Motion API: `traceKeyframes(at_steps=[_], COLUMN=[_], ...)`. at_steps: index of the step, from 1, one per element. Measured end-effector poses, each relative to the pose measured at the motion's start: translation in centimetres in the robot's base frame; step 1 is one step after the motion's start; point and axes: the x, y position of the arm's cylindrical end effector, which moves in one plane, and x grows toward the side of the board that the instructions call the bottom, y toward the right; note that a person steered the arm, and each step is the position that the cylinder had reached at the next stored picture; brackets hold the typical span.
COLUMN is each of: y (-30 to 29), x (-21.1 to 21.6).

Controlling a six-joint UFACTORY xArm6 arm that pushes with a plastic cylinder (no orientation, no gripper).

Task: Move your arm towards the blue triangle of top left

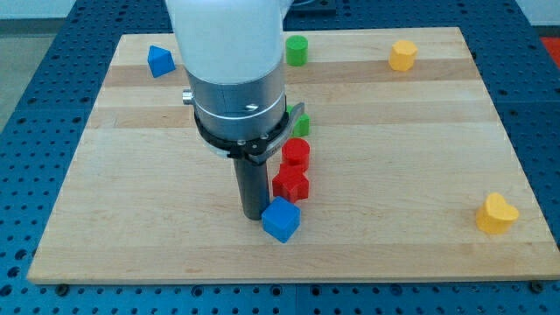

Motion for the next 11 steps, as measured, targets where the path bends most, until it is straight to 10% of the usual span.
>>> traceKeyframes(at_steps=[4, 6, 11], y=[-0.7, -10.4, -18.7], x=[-0.2, -3.3, -33.7])
